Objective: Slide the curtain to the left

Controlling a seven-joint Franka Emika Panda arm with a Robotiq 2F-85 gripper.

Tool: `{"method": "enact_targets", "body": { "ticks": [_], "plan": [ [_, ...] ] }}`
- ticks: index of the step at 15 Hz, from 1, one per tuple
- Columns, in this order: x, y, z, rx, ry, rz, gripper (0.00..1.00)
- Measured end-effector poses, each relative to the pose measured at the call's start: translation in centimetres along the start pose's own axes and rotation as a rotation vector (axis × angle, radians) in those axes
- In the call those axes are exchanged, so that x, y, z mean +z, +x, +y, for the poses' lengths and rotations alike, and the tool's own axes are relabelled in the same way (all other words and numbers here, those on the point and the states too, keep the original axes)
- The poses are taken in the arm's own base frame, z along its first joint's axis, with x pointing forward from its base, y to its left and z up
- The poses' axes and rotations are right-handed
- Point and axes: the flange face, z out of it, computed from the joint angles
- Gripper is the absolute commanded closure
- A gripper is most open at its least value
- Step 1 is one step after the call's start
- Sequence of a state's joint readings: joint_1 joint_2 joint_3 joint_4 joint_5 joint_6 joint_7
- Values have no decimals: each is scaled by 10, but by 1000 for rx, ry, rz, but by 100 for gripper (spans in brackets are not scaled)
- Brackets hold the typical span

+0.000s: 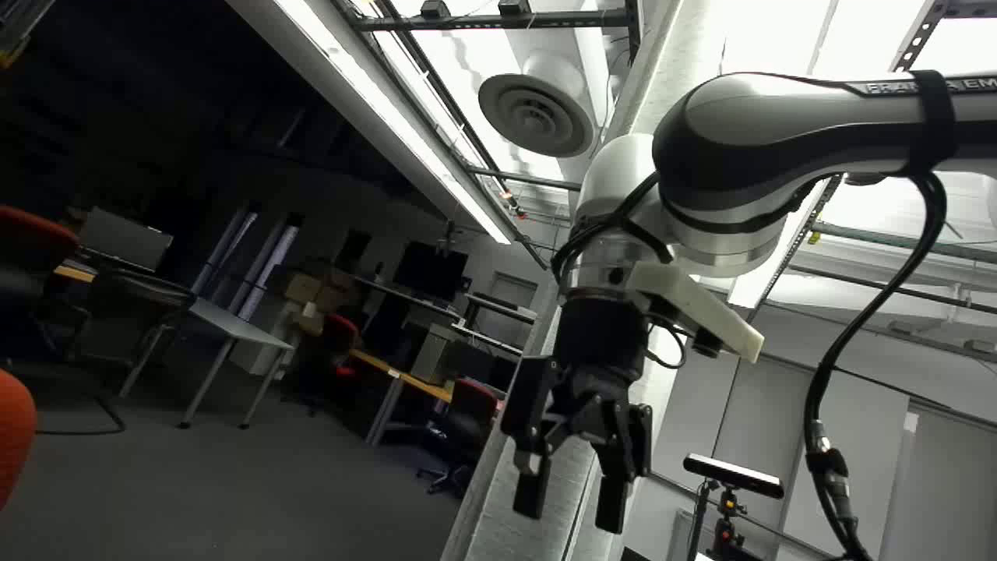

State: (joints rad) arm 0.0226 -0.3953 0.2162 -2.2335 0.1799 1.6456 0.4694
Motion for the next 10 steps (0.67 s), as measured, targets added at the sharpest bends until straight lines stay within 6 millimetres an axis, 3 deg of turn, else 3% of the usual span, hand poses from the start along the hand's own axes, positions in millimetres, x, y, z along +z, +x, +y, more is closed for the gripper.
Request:
{"method": "enact_targets", "body": {
  "ticks": [10],
  "plan": [
    [0,0,0,0,0,-1,0]
  ]
}}
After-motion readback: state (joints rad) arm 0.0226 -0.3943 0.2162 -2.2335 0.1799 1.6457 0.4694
